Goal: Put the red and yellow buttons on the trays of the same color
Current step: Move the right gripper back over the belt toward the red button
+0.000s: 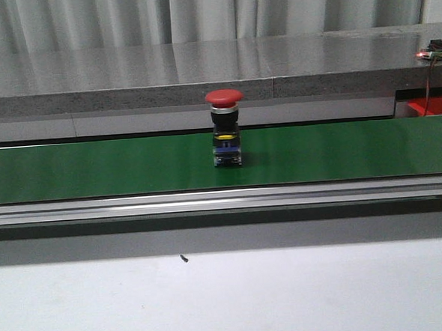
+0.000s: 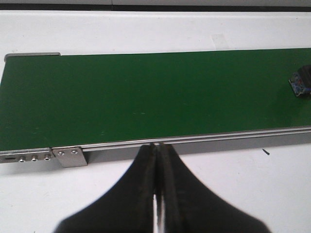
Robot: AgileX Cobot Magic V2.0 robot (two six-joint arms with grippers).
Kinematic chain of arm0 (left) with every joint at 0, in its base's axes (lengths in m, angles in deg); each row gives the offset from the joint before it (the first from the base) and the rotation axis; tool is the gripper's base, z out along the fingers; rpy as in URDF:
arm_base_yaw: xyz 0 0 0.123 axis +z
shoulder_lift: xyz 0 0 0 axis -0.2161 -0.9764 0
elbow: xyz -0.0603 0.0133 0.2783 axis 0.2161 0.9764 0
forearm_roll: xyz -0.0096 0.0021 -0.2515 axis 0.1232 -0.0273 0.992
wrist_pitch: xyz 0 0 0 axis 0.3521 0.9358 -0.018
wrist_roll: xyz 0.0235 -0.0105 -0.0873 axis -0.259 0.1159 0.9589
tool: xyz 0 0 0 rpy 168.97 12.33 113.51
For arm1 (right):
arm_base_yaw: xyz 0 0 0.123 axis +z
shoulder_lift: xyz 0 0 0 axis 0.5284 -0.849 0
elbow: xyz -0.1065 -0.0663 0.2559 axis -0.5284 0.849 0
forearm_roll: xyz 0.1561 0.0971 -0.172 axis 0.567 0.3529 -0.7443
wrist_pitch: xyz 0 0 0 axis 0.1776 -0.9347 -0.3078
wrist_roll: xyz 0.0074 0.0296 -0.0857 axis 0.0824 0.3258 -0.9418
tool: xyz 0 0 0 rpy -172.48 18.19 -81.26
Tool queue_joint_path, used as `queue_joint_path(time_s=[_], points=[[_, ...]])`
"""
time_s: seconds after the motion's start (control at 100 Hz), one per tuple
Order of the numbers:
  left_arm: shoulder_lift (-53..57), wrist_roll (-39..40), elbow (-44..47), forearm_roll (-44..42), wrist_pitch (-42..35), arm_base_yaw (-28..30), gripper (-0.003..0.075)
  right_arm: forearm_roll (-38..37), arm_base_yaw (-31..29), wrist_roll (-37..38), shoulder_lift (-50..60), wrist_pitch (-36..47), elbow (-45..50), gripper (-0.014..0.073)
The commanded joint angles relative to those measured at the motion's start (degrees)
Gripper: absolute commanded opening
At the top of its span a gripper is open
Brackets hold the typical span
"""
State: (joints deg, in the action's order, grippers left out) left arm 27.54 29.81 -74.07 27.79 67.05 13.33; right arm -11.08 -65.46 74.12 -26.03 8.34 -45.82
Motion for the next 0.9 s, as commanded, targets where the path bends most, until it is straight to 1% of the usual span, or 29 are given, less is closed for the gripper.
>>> queue_joint_path(time_s=[0.0,0.1,0.18,0.36,0.5,0.68,0.89], points=[[0.3,0.0,-1.5,1.4,-3.9,-0.4,-0.0020,-0.4,2.5,-0.5,4.3,3.5,-1.1,0.0538],[0.3,0.0,-1.5,1.4,-3.9,-0.4,-0.0020,-1.7,7.1,-0.5,6.2,2.8,-1.1,0.0538],[0.3,0.0,-1.5,1.4,-3.9,-0.4,-0.0020,-2.4,11.9,-0.5,6.8,1.6,-1.5,0.0538],[0.3,0.0,-1.5,1.4,-3.9,-0.4,-0.0020,-4.9,22.9,-0.5,6.8,-4.1,-4.4,0.0538],[0.3,0.0,-1.5,1.5,-3.9,-0.4,-0.0020,-5.4,29.4,-0.6,6.8,-8.5,-6.5,0.0538],[0.3,0.0,-1.5,1.5,-3.9,-0.4,-0.0020,-6.2,35.3,-1.7,6.7,-12.2,-9.0,0.0538],[0.3,0.0,-1.5,1.5,-3.9,-0.4,-0.0020,-6.2,39.8,-4.1,6.1,-16.6,-12.6,0.0538]])
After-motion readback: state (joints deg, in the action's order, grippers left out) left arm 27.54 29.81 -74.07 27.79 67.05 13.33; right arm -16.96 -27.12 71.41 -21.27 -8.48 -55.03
